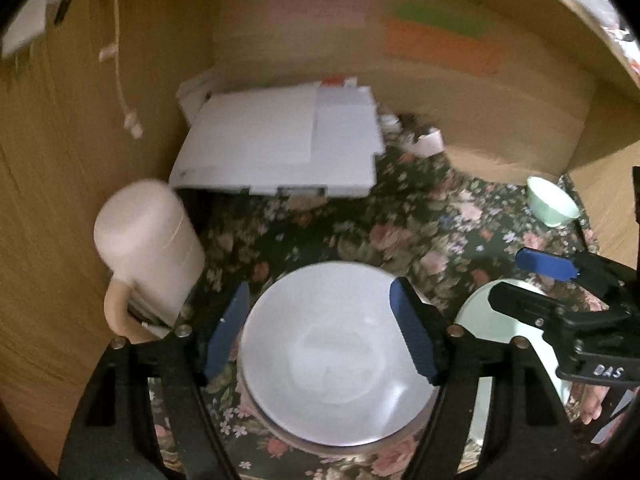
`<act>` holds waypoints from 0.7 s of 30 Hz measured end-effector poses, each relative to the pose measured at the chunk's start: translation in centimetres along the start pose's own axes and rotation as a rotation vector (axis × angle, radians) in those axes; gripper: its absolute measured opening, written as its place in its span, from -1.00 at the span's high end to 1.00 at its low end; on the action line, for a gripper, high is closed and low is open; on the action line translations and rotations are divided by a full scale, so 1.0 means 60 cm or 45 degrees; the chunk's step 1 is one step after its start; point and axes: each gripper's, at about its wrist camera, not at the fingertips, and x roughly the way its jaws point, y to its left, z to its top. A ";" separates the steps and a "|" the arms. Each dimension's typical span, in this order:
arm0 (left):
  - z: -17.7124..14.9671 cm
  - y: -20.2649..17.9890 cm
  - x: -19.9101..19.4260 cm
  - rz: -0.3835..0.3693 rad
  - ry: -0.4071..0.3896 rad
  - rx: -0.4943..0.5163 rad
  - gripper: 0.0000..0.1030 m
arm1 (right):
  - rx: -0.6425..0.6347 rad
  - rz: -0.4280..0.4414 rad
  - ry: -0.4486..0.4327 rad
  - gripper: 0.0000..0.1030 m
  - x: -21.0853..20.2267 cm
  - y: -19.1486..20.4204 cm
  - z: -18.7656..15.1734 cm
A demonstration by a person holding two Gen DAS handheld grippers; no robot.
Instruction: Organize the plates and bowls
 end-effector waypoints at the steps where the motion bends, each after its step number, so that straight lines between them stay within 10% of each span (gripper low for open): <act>1: 0.004 -0.009 -0.003 -0.004 -0.014 0.013 -0.50 | 0.008 -0.011 -0.010 -0.24 -0.006 -0.007 0.001; 21: 0.091 -0.253 0.061 -0.266 -0.066 0.176 -0.66 | 0.238 -0.350 -0.147 -0.29 -0.137 -0.248 0.001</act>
